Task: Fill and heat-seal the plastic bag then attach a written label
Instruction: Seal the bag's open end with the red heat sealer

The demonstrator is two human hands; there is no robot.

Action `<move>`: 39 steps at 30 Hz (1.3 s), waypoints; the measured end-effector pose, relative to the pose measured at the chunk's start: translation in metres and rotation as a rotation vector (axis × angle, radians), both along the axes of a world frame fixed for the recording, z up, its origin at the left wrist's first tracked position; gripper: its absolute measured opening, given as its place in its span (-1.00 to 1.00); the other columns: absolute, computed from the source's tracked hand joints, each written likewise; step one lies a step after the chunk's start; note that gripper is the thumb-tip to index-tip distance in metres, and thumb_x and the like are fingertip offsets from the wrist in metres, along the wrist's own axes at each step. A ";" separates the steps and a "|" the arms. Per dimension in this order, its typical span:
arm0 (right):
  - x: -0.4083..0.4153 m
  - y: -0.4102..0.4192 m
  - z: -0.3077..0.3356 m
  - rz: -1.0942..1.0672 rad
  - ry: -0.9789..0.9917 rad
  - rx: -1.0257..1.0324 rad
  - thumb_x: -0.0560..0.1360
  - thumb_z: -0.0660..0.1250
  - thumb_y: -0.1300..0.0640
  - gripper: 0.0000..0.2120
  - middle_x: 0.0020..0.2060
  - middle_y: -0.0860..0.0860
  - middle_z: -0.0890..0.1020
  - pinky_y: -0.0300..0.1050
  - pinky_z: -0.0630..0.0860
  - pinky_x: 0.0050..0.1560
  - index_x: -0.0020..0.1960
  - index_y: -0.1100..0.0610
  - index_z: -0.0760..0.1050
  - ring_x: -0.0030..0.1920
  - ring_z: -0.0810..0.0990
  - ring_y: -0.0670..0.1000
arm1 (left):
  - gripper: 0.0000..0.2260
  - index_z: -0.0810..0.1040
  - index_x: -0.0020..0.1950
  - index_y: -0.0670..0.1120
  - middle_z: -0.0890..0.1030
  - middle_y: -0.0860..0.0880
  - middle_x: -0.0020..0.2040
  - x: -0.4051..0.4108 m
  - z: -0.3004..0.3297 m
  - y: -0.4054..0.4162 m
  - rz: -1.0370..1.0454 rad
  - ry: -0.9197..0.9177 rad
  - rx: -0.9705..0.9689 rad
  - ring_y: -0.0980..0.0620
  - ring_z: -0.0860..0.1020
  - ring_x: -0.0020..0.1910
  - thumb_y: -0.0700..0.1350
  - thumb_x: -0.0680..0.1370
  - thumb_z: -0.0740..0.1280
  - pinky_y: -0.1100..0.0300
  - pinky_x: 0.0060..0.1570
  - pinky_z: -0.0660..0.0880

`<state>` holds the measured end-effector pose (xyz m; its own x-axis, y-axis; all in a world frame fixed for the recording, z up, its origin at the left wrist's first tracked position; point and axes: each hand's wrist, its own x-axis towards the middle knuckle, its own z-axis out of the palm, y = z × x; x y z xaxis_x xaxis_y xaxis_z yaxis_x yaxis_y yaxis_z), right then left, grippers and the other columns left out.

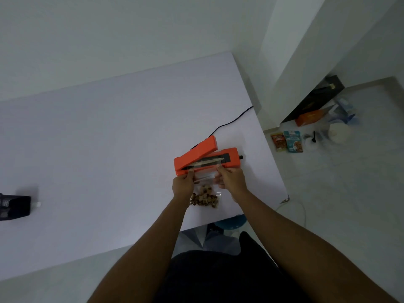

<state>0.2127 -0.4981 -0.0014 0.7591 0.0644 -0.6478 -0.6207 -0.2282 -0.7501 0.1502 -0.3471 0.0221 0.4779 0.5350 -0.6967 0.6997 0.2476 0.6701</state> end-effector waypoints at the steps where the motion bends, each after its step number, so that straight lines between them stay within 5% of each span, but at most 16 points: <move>1: 0.000 0.000 0.000 -0.007 0.000 0.000 0.53 0.41 -0.01 -0.73 -0.17 0.12 0.74 -0.06 0.68 -0.22 0.03 0.20 0.64 -0.18 0.74 0.12 | -0.78 0.56 -0.11 -0.09 0.64 -0.09 -0.12 0.000 0.000 0.000 0.006 0.004 -0.003 -0.06 0.58 -0.17 0.02 0.62 0.27 0.05 -0.02 0.56; 13: 0.000 0.002 0.002 -0.013 -0.029 -0.022 0.53 0.41 0.02 -0.76 -0.14 0.11 0.73 -0.07 0.67 -0.25 0.10 0.16 0.62 -0.16 0.74 0.11 | -0.78 0.53 -0.17 -0.10 0.59 -0.08 -0.20 0.003 0.002 0.001 0.056 0.044 -0.011 -0.03 0.55 -0.23 -0.01 0.60 0.30 0.11 -0.12 0.52; 20: 0.000 0.002 0.000 -0.029 -0.059 -0.058 0.52 0.43 0.01 -0.74 -0.11 0.10 0.74 -0.13 0.64 -0.32 0.12 0.14 0.61 -0.17 0.74 0.08 | -0.81 0.54 -0.18 -0.06 0.64 -0.09 -0.12 0.004 0.004 0.002 0.056 0.057 -0.021 -0.09 0.60 -0.10 -0.02 0.60 0.32 0.05 0.01 0.56; 24: 0.001 0.002 0.001 -0.050 -0.067 -0.069 0.51 0.44 0.02 -0.73 -0.12 0.10 0.73 -0.07 0.67 -0.26 0.11 0.17 0.63 -0.17 0.74 0.07 | -0.80 0.53 -0.20 -0.06 0.61 -0.05 -0.19 0.005 0.007 0.001 0.055 0.060 -0.016 -0.05 0.58 -0.16 -0.03 0.60 0.31 0.13 -0.12 0.52; 39: 0.002 0.003 0.004 -0.068 -0.049 -0.063 0.49 0.46 0.01 -0.85 -0.23 0.12 0.74 0.05 0.68 -0.15 -0.15 0.09 0.64 -0.22 0.74 0.14 | -0.79 0.50 -0.22 -0.04 0.60 -0.04 -0.19 0.006 0.010 0.001 0.069 0.068 -0.006 -0.10 0.58 -0.10 -0.04 0.60 0.32 0.01 0.07 0.56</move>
<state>0.2150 -0.4956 0.0026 0.7909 -0.0281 -0.6113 -0.5997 -0.2343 -0.7652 0.1560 -0.3465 0.0319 0.3918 0.5607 -0.7295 0.7244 0.3009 0.6203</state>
